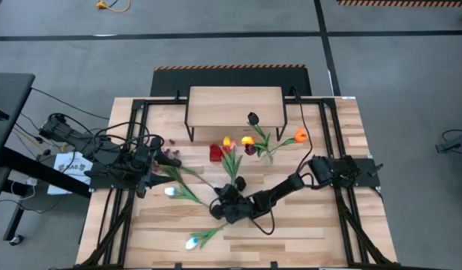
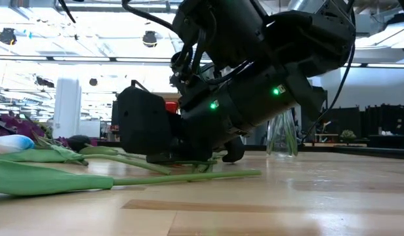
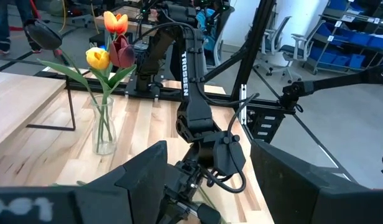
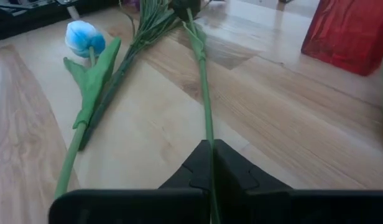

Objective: Pick and place flowers into a vace then onto a shelf
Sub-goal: Put the black flower into the transparent vase

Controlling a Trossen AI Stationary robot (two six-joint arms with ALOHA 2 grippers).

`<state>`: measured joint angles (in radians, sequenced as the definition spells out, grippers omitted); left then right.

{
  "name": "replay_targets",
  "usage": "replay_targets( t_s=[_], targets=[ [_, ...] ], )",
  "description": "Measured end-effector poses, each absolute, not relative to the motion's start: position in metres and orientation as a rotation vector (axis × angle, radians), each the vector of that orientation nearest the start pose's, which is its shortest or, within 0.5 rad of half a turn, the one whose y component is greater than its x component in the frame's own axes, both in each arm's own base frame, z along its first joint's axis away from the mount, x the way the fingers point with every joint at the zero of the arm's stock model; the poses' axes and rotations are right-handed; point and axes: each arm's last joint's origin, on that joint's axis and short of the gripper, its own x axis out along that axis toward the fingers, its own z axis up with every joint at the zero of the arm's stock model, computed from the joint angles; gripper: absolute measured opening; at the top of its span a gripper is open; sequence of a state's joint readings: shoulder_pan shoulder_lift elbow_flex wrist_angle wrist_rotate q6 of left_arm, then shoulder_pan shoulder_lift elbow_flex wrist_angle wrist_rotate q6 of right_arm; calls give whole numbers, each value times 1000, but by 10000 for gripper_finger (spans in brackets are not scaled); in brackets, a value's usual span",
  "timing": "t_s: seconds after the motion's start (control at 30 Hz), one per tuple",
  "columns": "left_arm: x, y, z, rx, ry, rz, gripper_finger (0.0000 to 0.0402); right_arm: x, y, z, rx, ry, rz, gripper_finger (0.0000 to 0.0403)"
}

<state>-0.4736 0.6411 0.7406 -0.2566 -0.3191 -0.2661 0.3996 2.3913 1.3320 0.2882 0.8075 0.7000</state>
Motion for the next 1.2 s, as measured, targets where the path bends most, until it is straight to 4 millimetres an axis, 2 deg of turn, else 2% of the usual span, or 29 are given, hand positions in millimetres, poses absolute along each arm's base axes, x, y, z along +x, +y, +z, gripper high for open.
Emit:
replay_targets(
  t_s=[0.23,0.67,0.93,1.2],
  targets=[
    [129,-56,331,-205,165,-134,222,432,165,50,164,436,-598,1],
    [129,-57,330,-219,173,-179,222,439,191,71,45,420,-643,0],
    [129,-57,331,-219,172,-177,222,446,202,95,-48,430,-699,0],
    [129,-57,334,-225,143,-181,222,447,217,126,-115,474,-712,0]
  ],
)
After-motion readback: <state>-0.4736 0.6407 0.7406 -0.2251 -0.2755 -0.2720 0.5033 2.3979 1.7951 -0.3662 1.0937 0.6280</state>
